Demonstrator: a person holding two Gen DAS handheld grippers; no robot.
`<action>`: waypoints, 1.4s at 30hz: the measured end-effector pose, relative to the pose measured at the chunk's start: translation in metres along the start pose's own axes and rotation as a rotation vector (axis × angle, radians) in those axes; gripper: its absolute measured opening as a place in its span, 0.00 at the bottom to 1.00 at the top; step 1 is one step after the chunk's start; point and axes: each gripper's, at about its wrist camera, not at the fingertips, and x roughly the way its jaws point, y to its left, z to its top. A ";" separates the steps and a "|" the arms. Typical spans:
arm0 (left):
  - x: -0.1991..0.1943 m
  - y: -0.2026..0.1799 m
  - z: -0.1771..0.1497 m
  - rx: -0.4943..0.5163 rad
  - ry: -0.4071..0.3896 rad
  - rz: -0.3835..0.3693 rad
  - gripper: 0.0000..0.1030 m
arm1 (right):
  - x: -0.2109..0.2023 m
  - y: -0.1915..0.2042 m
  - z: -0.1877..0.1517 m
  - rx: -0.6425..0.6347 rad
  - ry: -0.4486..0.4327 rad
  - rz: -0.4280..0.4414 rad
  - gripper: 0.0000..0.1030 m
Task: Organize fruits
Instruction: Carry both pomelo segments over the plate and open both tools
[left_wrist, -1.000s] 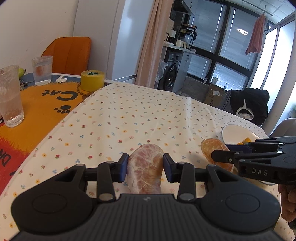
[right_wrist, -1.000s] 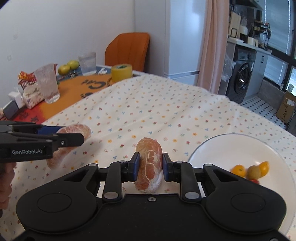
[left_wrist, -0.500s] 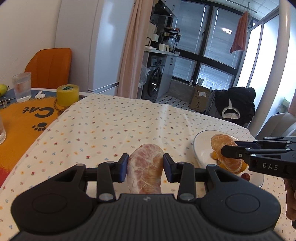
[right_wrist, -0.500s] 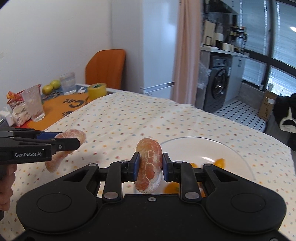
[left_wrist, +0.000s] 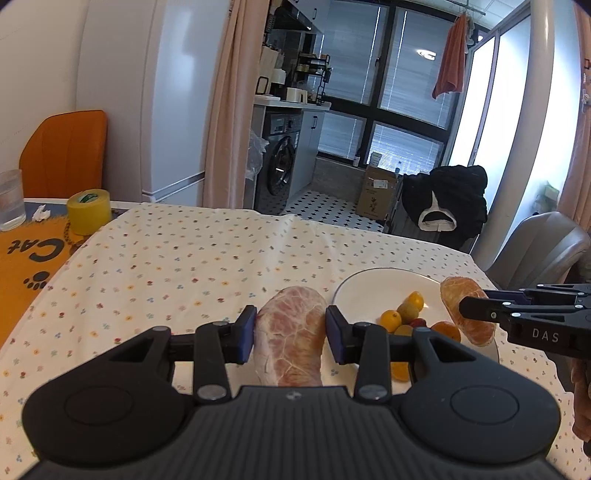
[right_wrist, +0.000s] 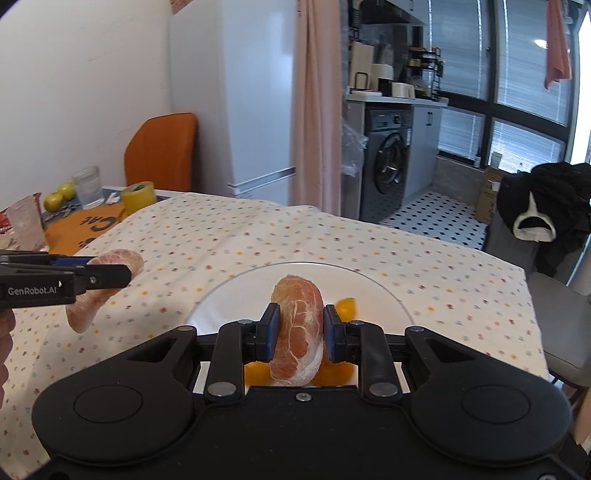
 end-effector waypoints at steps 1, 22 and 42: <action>0.001 -0.003 0.001 0.003 0.001 -0.002 0.37 | 0.000 -0.003 -0.001 0.005 -0.001 -0.004 0.22; 0.044 -0.042 0.008 0.067 0.046 -0.031 0.37 | 0.017 -0.049 -0.024 0.093 0.025 -0.092 0.20; 0.056 -0.053 0.017 0.038 0.042 -0.051 0.40 | 0.005 -0.047 -0.028 0.096 -0.006 -0.067 0.42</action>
